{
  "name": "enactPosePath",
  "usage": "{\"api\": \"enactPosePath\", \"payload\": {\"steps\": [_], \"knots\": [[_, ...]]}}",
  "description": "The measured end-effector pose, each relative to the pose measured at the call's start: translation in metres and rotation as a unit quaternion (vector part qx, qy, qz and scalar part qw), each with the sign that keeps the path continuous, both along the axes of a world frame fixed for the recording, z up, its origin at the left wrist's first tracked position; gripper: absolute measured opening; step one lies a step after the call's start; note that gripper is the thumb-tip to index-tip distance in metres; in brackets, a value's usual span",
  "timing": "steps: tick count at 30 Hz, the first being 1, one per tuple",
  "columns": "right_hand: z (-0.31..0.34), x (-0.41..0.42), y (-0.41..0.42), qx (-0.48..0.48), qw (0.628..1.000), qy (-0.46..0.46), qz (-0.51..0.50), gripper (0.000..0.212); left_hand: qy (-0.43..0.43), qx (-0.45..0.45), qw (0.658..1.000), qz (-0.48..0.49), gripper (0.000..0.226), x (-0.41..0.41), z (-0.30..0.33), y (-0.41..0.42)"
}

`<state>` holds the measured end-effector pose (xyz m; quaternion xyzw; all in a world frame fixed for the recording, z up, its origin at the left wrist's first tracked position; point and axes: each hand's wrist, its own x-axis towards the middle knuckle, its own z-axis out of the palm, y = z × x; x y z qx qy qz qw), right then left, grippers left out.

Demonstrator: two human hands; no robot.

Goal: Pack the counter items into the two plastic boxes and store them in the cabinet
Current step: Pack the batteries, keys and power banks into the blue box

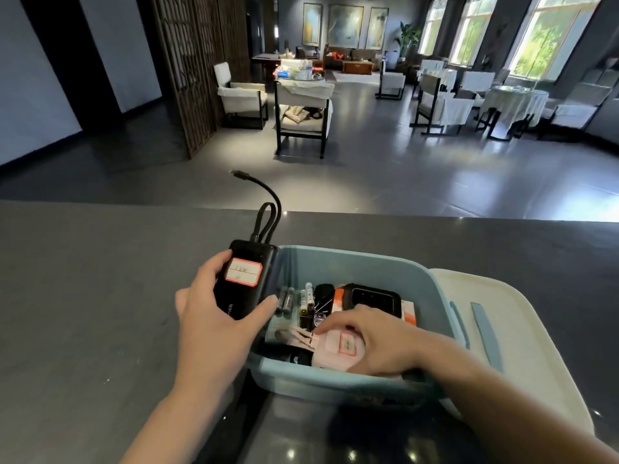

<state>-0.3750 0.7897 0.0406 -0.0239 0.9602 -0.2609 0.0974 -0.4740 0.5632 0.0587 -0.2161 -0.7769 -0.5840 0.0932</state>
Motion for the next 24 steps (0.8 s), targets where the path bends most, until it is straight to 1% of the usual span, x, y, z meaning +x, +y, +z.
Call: {"api": "enactPosePath", "payload": {"steps": [2,4,6,8,11,13,15,18,21,23,24], "knots": [[-0.008,-0.001,0.0,0.017,1.0,0.009,0.019,0.062,-0.006,-0.005,1.0,-0.001,0.071,0.0,-0.001,0.003],[-0.012,-0.004,0.002,0.044,0.998,-0.004,0.036,0.056,-0.013,-0.006,1.0,-0.006,0.071,0.001,-0.001,0.006],[-0.014,-0.006,0.003,0.071,0.997,-0.014,0.031,0.052,-0.02,-0.003,1.0,-0.015,0.072,0.003,-0.001,0.01],[-0.014,-0.006,0.004,0.081,0.996,-0.019,0.008,0.054,-0.023,-0.007,1.0,-0.02,0.073,0.004,-0.001,0.013],[-0.01,-0.002,0.005,0.043,0.999,-0.007,-0.023,0.051,-0.025,-0.016,0.999,-0.02,0.075,0.006,-0.001,0.017],[-0.003,0.002,0.009,0.001,0.998,0.028,-0.054,0.045,-0.024,-0.029,0.999,-0.034,0.076,0.006,-0.002,0.02],[0.005,0.01,0.015,-0.032,0.991,0.07,-0.106,0.043,-0.016,-0.057,0.996,-0.071,0.078,0.004,-0.003,0.023],[0.012,0.028,0.025,-0.054,0.969,0.142,-0.195,0.043,0.015,-0.127,0.978,-0.162,0.082,-0.001,-0.001,0.028],[0.016,0.043,0.025,-0.069,0.93,0.219,-0.288,0.037,0.042,-0.208,0.942,-0.26,0.083,-0.005,0.003,0.038],[0.019,0.047,0.02,-0.087,0.901,0.259,-0.336,0.031,0.032,-0.243,0.923,-0.297,0.08,-0.005,0.003,0.047],[0.021,0.048,0.016,-0.109,0.887,0.271,-0.358,0.028,0.027,-0.253,0.92,-0.298,0.078,-0.004,0.001,0.051]]}}
